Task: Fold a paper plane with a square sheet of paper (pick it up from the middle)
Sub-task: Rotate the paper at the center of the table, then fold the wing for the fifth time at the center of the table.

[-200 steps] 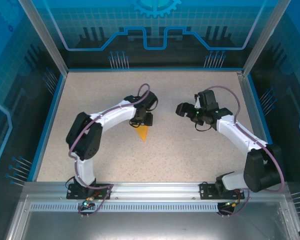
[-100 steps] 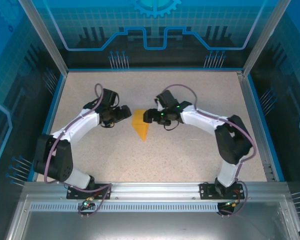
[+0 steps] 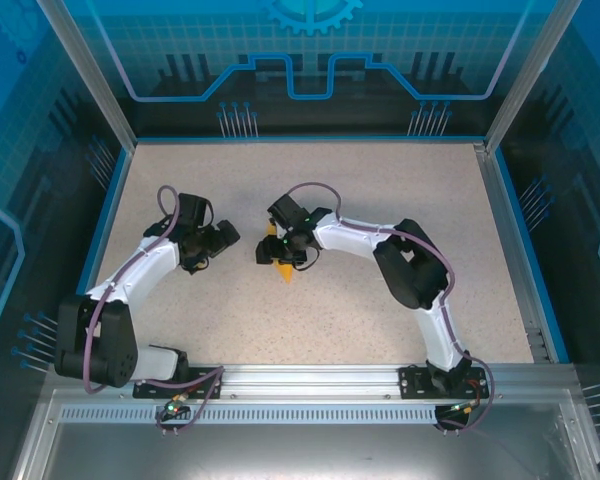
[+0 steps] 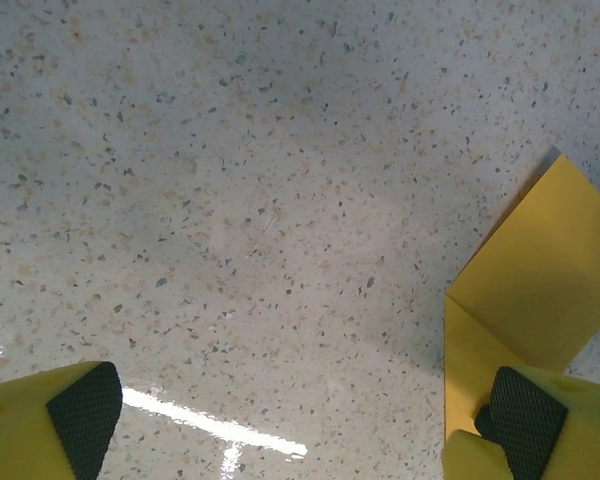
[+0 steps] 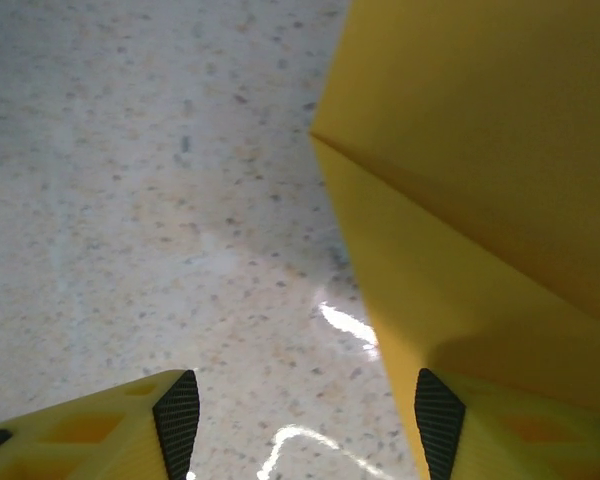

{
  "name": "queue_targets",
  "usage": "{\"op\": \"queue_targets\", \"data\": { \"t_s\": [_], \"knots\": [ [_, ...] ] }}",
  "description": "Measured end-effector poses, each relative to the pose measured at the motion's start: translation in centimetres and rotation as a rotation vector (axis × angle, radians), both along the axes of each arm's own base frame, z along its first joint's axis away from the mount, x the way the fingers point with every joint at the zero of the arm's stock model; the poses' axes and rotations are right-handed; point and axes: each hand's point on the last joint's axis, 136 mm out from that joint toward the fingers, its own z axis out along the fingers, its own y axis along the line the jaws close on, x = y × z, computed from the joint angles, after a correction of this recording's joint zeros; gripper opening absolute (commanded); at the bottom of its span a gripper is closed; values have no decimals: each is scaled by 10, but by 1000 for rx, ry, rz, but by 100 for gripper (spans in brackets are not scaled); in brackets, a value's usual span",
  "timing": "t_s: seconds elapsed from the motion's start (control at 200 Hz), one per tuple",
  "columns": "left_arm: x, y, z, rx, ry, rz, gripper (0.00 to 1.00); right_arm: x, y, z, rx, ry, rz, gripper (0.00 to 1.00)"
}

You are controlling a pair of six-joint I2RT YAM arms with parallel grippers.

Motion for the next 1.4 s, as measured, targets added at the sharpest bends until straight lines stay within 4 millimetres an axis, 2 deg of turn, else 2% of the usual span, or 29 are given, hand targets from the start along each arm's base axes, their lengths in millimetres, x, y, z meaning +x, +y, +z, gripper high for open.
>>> {"op": "queue_targets", "data": {
  "t_s": [0.115,0.19,0.37,0.5,0.615,0.69,0.815,0.9,0.985,1.106,1.216,1.401],
  "knots": [
    [2,0,1,-2,-10,0,99,-4,-10,-9,-47,18,26,61],
    [3,-1,2,-3,-15,-1,99,-7,-15,-11,-63,18,63,57],
    [6,-5,3,-24,-24,-15,99,-15,-32,-15,-91,-21,245,58],
    [7,-9,2,-45,-25,-27,99,-24,-70,-15,-135,-22,331,56],
    [9,-14,3,-70,-31,-41,99,-23,-106,-12,-157,-7,312,56],
    [10,-18,4,-91,-35,-52,98,-24,-119,-5,-152,-12,284,56],
    [14,-26,8,-125,-58,-75,99,-21,-117,27,-104,-86,210,57],
    [16,-33,11,-142,-74,-99,98,-10,-111,51,-50,-150,127,57],
    [17,-45,14,-162,-88,-133,98,0,-106,60,-9,-172,47,55],
    [19,-63,16,-197,-106,-186,97,6,-103,50,5,-142,-25,54],
    [21,-79,17,-238,-115,-227,95,9,-101,30,-6,-94,-61,52],
    [22,-102,11,-310,-101,-281,91,12,-102,8,-21,-46,-102,51]
  ]
}}
